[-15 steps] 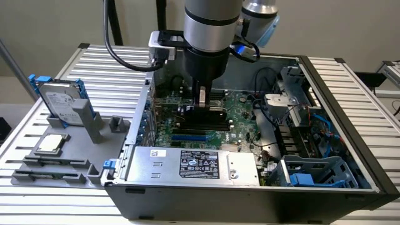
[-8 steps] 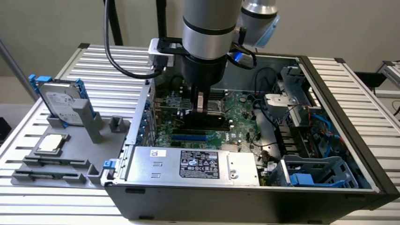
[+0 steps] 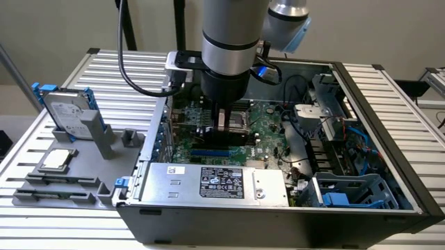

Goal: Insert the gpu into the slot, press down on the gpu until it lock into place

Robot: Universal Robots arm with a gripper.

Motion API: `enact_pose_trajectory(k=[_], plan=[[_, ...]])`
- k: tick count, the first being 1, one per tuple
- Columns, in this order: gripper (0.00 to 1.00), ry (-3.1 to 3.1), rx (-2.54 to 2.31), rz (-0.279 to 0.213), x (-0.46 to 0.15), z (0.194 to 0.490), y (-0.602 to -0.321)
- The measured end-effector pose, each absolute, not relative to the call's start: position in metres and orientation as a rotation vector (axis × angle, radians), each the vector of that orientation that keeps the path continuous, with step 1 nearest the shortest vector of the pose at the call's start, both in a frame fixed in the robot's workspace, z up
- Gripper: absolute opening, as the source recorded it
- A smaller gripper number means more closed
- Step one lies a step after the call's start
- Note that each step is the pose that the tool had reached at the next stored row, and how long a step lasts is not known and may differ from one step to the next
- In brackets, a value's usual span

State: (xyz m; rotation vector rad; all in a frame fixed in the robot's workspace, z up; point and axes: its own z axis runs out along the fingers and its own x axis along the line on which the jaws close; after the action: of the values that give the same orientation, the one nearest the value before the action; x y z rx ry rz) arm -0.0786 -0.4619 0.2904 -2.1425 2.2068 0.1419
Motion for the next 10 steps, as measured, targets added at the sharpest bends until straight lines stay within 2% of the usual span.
enact_pose_trajectory(k=[10], plan=[[0.26, 2.208, -2.144, 0.142, -0.082, 0.275, -0.462]])
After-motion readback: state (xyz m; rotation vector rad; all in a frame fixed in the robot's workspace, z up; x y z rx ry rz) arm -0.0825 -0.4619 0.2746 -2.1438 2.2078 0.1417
